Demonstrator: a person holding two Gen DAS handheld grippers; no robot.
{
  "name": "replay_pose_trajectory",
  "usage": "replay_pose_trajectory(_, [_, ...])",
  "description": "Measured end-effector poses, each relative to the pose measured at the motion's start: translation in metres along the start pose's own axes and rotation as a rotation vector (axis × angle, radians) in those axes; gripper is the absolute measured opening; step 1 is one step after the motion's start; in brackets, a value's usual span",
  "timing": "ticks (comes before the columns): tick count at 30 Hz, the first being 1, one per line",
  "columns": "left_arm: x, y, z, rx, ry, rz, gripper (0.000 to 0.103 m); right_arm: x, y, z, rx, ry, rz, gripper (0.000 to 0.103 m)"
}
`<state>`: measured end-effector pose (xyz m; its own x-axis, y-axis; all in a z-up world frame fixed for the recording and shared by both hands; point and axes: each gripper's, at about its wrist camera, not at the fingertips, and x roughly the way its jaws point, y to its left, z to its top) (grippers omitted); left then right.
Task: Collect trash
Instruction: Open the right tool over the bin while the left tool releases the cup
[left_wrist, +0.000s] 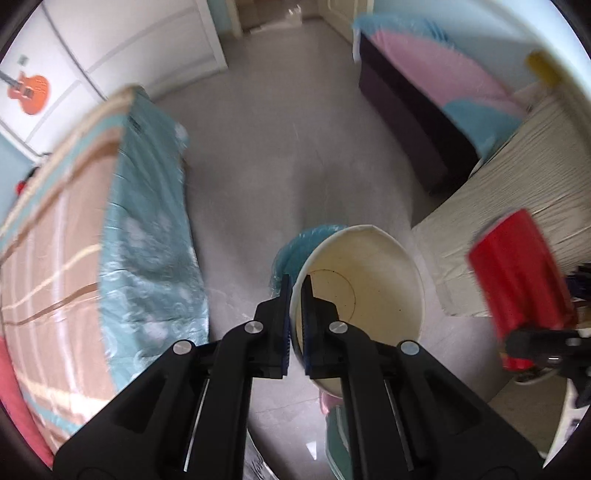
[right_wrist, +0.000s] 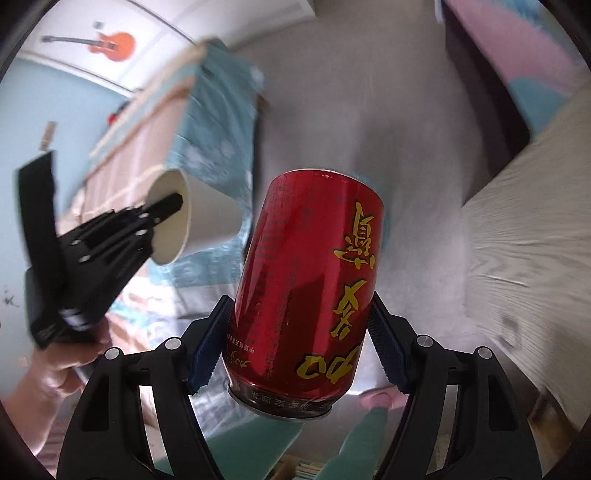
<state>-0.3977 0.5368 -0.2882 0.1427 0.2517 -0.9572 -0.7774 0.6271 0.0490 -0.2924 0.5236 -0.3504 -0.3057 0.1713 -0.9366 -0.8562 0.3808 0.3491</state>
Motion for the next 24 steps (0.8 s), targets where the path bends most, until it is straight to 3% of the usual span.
replay_pose_trajectory(7, [0.188,0.013,-0.009,0.024,0.097,-0.148,0.003,0.189,-0.043,0.042,-0.03,0.099,-0.029,0.072])
replay_pose_trajectory(12, [0.291,0.019,-0.032,0.005,0.205,-0.165,0.003,0.286,-0.066,0.046,-0.069,0.182,-0.11,0.072])
replay_pose_trajectory(15, [0.316,0.015,-0.044,0.036,0.222,-0.151,0.006,0.309,-0.066,0.049,-0.105,0.196,-0.13,0.073])
replay_pose_trajectory(18, [0.322,0.018,-0.049,0.063,0.213,-0.145,0.032,0.315,-0.063,0.047,-0.149,0.203,-0.162,0.074])
replay_pose_trajectory(20, [0.323,0.019,-0.048,0.06,0.215,-0.148,0.03,0.312,-0.063,0.048,-0.159,0.199,-0.167,0.073])
replay_pose_trajectory(24, [0.321,0.022,-0.043,0.033,0.209,-0.154,0.038,0.294,-0.071,0.049,-0.125,0.159,-0.152,0.077])
